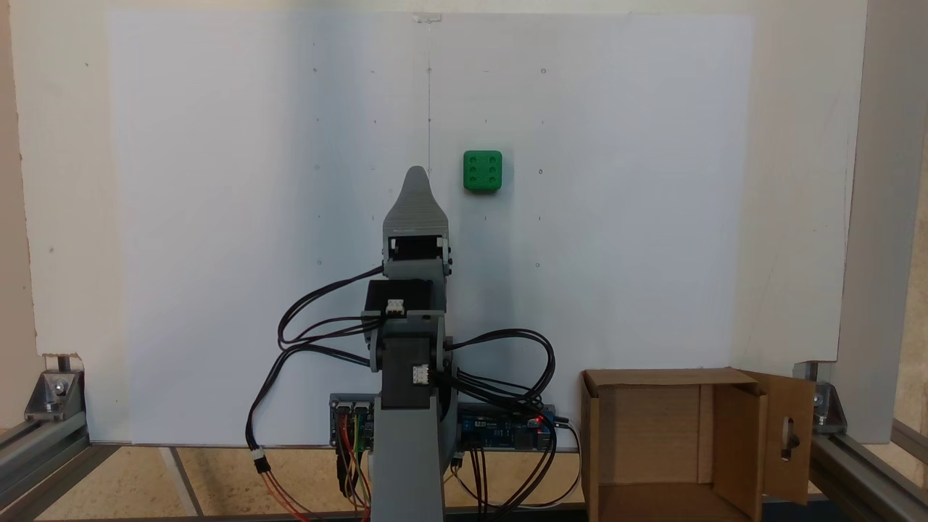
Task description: Grasp a green dice and put it in the bin.
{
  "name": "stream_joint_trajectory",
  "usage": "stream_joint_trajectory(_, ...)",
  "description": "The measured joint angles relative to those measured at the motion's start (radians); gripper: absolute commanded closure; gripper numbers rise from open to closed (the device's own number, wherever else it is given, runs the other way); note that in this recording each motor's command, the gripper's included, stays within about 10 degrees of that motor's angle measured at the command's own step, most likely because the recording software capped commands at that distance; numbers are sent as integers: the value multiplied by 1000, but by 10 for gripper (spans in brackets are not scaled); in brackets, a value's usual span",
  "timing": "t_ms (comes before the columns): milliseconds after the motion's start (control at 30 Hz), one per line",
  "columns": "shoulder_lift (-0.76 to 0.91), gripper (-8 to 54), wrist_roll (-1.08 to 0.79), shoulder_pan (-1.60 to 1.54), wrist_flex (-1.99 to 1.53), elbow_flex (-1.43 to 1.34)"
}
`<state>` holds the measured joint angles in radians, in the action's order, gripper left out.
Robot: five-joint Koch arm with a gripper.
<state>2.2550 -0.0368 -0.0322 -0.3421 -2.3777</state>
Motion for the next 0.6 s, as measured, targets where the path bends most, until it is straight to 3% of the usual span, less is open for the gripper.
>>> stream_joint_trajectory(400, -11, 24, 0, 41, -428, 308)
stream_joint_trajectory(600, -178, 23, 0, 107, -598, 512)
